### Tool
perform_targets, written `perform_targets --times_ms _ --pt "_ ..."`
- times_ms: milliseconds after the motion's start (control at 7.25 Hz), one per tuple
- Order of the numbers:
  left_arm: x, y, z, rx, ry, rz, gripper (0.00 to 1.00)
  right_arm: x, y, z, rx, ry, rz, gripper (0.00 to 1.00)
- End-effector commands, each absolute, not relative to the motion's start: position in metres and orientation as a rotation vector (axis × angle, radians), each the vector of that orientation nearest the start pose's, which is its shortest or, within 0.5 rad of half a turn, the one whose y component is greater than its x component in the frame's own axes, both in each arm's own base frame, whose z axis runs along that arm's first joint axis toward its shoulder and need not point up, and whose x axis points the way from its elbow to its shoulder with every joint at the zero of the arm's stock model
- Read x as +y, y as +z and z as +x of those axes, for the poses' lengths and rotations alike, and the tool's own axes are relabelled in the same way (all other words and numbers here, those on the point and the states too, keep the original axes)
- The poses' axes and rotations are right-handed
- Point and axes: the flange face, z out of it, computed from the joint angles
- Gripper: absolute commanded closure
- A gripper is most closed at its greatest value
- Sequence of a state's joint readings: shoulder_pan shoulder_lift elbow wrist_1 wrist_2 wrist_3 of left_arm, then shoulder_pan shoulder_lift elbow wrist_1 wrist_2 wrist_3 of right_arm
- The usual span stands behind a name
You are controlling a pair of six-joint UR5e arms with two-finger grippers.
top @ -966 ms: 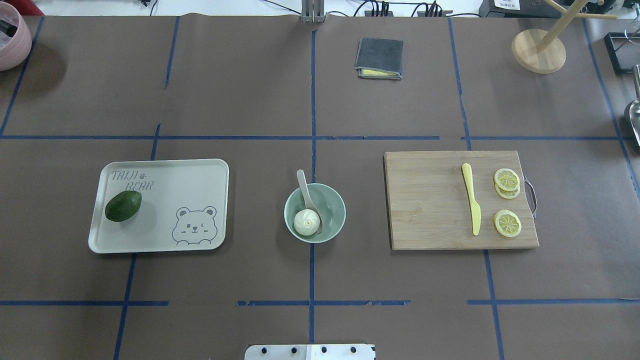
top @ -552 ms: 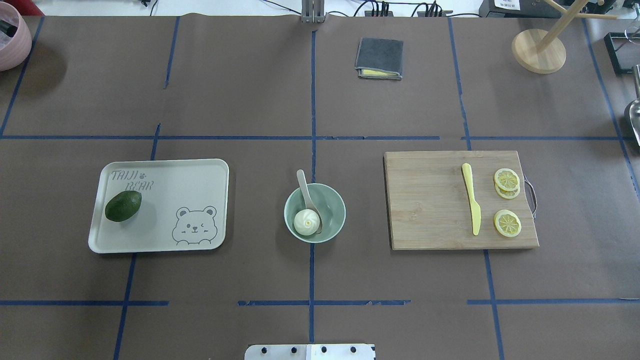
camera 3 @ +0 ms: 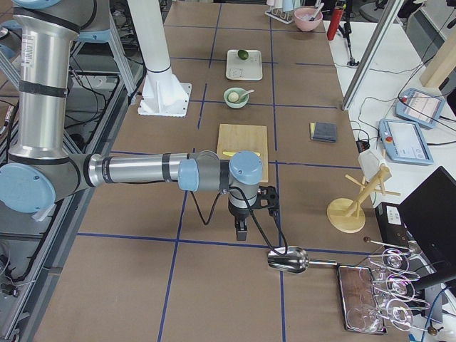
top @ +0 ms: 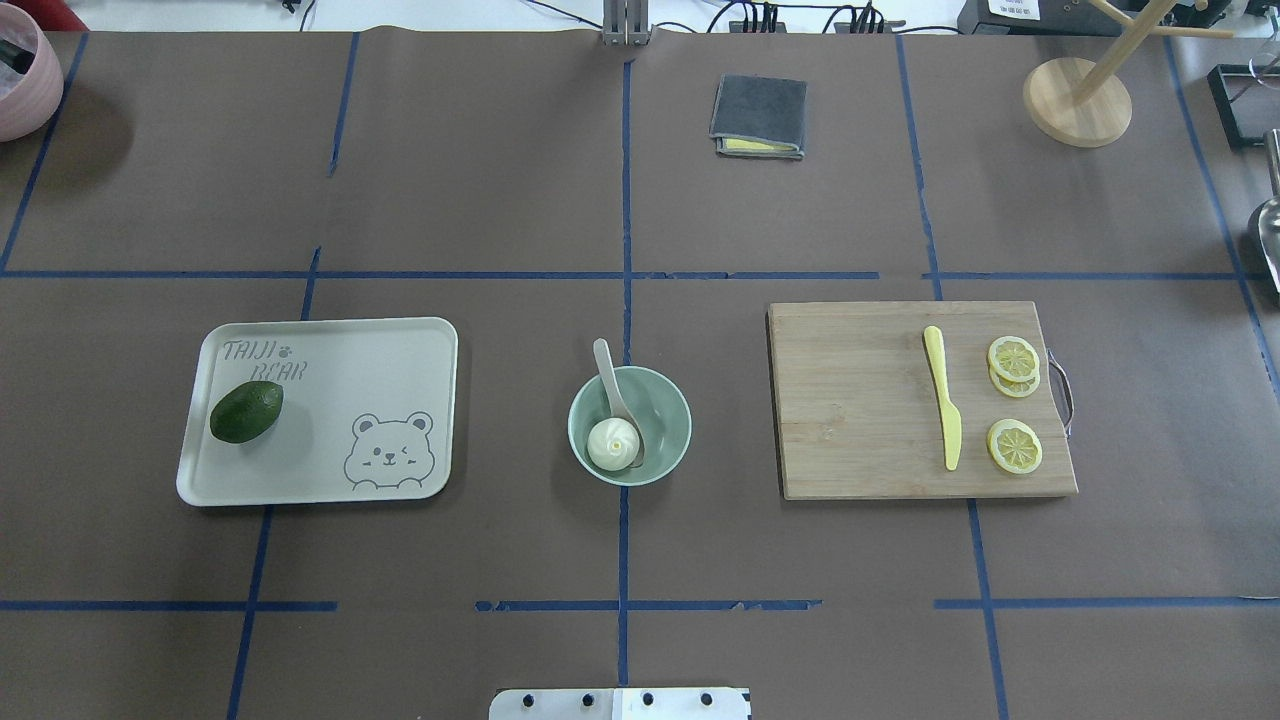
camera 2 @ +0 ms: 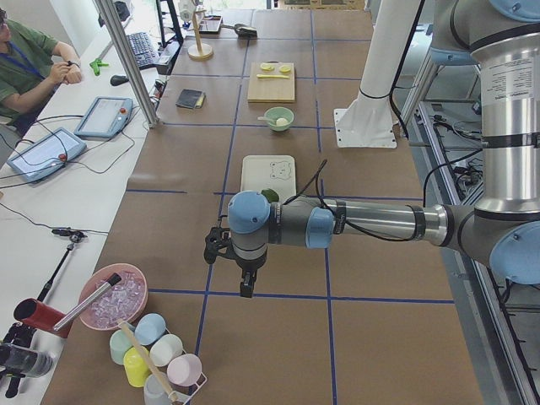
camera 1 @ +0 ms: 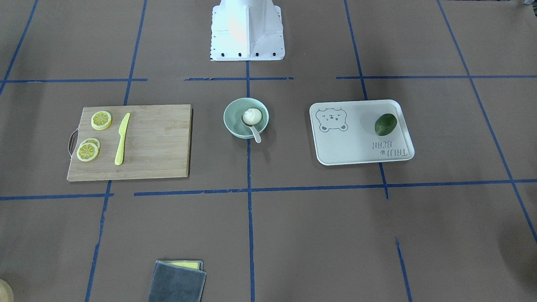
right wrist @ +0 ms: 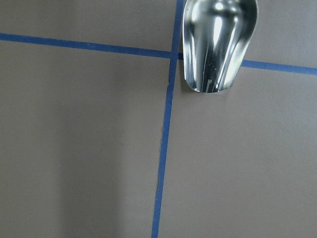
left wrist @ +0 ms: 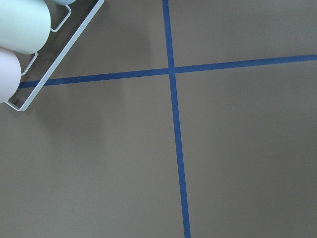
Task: Put spoon and bun in bowl
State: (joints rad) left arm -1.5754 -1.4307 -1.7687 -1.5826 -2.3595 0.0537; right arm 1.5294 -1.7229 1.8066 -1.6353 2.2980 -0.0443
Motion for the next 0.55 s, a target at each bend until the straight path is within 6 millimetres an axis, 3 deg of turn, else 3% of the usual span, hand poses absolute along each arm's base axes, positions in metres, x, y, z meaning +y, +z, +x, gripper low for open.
perform_targets --times_ms 0,414 --pt "-0.4365 0.6229 -0.0647 0.786 0.074 0.090 0.00 -0.4280 0.6239 0.0494 -0.727 -0.086 0.015 0.00" --pt "-0.4399 0.6196 -0.0654 0.786 0.076 0.098 0.00 -0.4280 0.6240 0.0495 -0.726 -0.085 0.015 0.00"
